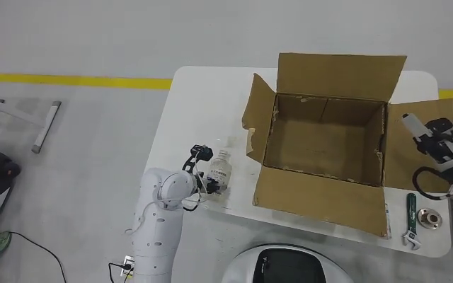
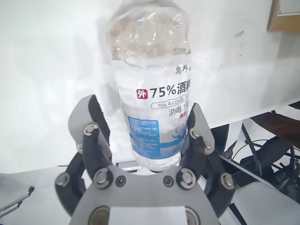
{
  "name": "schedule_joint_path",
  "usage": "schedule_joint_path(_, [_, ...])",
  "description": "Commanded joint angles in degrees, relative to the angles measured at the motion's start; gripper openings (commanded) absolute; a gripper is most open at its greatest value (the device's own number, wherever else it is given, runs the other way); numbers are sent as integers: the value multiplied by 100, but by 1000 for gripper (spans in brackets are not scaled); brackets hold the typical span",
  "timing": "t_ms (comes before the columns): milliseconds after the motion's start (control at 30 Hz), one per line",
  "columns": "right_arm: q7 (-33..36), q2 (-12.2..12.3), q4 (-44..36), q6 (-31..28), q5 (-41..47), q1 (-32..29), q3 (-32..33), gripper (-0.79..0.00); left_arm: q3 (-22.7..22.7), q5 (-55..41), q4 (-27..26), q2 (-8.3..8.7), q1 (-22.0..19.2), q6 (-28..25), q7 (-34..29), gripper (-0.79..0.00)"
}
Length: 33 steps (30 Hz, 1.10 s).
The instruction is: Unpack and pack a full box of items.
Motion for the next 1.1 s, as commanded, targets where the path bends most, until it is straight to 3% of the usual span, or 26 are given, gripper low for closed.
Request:
schedule_joint_path(0, [22,8,-10,1,8,2,32,0,66,-1,39,15,-3,11,35,-606])
schedule_joint_path(67, [29,14,-18,12,41,-2,66,0,125,53,49,33,2,11,60,-751])
schedule_joint_path(100, [27,15,-20,17,90,-2,81,0,145,75,45,42,8,24,84,-785])
schedule_joint_path(300, [74,25,1,-4,413,-32,196,0,144,153,-231,105,115,153,196,-785])
schedule_joint_path(633, [53,43,-72,-20,531,-171,353,0,-128,25,-2024,221,210,505,-11,-785])
schedule_joint_path(833, [-55,38,-96,-23,586,-353,530,0,-459,-697,-2995,277,-204,604,26,-785])
schedule_joint_path(1067, [-173,19,-188,-35,593,-658,633,0,-236,-1508,-3263,313,-988,796,-177,-785])
